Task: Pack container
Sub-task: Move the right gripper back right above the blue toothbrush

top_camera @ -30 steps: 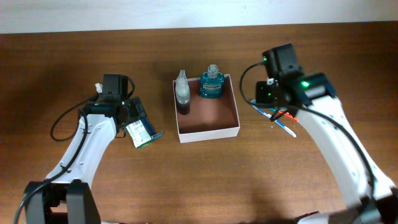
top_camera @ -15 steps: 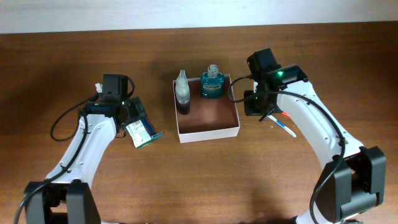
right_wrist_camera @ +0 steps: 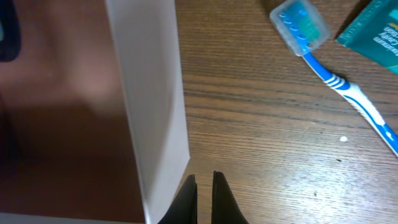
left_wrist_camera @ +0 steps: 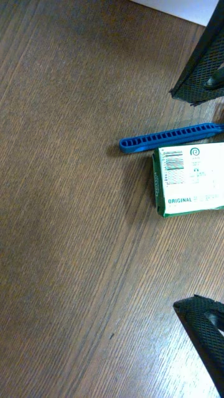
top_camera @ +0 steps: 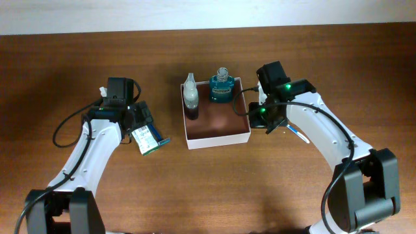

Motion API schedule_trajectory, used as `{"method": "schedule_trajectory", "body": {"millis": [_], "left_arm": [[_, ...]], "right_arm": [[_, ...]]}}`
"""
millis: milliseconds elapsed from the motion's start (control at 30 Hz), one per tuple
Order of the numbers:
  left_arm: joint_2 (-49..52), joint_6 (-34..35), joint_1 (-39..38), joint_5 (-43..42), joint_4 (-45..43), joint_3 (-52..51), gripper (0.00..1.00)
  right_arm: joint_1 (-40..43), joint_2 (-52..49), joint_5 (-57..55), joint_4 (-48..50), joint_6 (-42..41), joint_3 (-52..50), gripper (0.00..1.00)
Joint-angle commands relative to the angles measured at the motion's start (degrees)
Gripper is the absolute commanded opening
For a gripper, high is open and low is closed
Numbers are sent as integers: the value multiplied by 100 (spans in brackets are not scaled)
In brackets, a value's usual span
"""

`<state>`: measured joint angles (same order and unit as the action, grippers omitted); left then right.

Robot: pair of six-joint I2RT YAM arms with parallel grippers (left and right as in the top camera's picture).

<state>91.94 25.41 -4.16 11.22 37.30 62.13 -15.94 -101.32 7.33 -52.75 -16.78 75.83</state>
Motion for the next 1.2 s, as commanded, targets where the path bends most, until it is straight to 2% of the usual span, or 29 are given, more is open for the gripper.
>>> {"method": "schedule_trajectory", "body": {"millis": [0, 300, 500, 633, 733, 767, 800, 833, 867, 967, 1167], "left_arm": [[33, 72, -17, 59, 2, -13, 99], [33, 72, -17, 59, 2, -13, 99], [33, 70, -17, 59, 2, -13, 99], [33, 72, -17, 59, 2, -13, 99], [33, 72, -17, 59, 2, -13, 99], [33, 72, -17, 59, 2, -13, 99], [33, 72, -17, 59, 2, -13, 99], [33, 70, -17, 59, 2, -13, 99], [33, 72, -17, 59, 2, -13, 99], [33, 70, -17, 59, 2, -13, 99], [33, 72, -17, 59, 2, -13, 99]], "right_arm": [[11, -24, 208, -2, -68, -57, 4], [-243, -24, 748, -138, 46, -63, 4], [-258, -24, 538, -369, 299, -63, 4], [76, -20, -170, -286, 345, -50, 4], [752, -20, -203, -466, 903, -50, 5], [960, -20, -208, -562, 1152, -50, 8], [1104, -22, -208, -621, 1316, -52, 17], [1287, -22, -205, -643, 1473, -52, 34], [1386, -22, -210, -640, 1547, -52, 37], [1687, -26, -203, -612, 1993, -57, 41], [1744, -33, -201, -116, 2476, -258, 43]]}}
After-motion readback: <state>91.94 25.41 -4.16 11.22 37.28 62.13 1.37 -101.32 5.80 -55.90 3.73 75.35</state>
